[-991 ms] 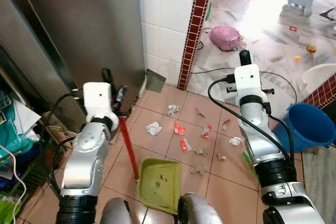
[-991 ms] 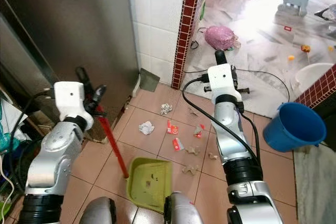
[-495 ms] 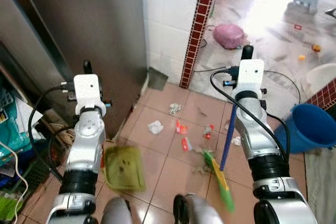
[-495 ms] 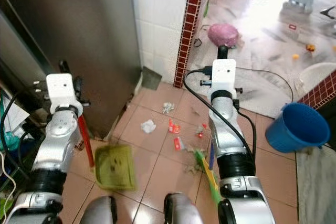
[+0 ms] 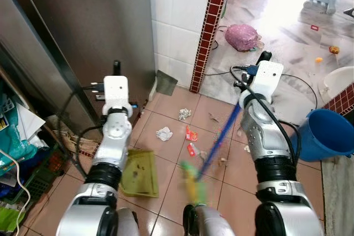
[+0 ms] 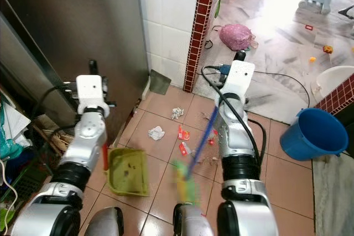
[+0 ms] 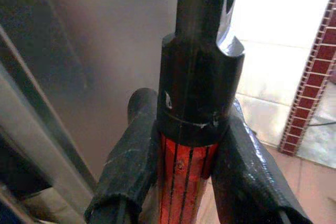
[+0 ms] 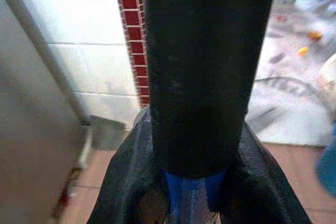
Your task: Sweep floor
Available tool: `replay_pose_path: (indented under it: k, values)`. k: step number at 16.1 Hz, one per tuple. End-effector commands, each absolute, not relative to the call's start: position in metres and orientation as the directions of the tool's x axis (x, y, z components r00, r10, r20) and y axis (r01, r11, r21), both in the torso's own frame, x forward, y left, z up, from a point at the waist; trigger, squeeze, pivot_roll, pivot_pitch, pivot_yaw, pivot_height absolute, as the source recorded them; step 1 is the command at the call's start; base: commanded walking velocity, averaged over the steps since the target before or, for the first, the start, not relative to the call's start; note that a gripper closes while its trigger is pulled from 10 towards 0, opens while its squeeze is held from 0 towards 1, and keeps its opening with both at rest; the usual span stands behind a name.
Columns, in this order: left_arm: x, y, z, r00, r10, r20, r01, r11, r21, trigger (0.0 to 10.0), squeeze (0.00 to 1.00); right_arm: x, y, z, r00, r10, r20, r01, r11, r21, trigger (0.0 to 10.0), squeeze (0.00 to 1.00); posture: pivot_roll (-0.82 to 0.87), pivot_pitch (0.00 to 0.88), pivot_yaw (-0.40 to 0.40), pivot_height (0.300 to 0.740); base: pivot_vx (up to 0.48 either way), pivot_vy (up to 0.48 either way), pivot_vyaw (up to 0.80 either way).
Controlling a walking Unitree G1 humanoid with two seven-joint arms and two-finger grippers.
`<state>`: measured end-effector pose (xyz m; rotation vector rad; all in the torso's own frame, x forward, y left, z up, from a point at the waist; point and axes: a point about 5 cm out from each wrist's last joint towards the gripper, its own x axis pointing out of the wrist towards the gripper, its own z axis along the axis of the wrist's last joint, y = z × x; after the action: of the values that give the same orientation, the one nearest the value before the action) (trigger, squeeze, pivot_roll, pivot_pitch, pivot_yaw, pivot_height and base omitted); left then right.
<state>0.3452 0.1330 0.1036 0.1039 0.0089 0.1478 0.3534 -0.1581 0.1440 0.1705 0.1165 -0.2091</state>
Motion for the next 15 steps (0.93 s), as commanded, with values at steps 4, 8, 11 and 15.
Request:
replay_pose_path:
  k: [4, 8, 11, 15]
  values:
    - [0.341, 0.119, 0.078, 0.986, 0.104, -0.131, -0.108, 0.994, -0.024, 10.0, 0.0, 0.361, -0.148, 0.164, 0.977, -0.167, -0.135, 0.205, 0.913, 0.353, 10.0, 0.0, -0.09, 0.169, -0.045, 0.74, 0.0, 0.0, 0.0]
    - [0.341, 0.118, 0.075, 0.984, 0.096, -0.152, -0.104, 0.993, -0.046, 10.0, 0.0, 0.365, -0.139, 0.18, 0.986, -0.12, -0.112, 0.16, 0.865, 0.476, 10.0, 0.0, -0.09, 0.168, -0.047, 0.74, 0.0, 0.0, 0.0]
    - [0.343, 0.115, 0.073, 0.984, 0.079, -0.158, -0.089, 0.995, -0.054, 10.0, 0.0, 0.369, -0.135, 0.198, 0.993, -0.088, -0.08, 0.117, 0.851, 0.512, 10.0, 0.0, -0.1, 0.162, -0.047, 0.74, 0.0, 0.0, 0.0]
    - [0.343, 0.113, 0.072, 0.985, 0.065, -0.161, -0.075, 0.995, -0.058, 10.0, 0.0, 0.369, -0.124, 0.24, 0.989, 0.056, 0.134, -0.103, 0.925, 0.367, 10.0, 0.0, -0.09, 0.147, -0.044, 0.74, 0.0, 0.0, 0.0]
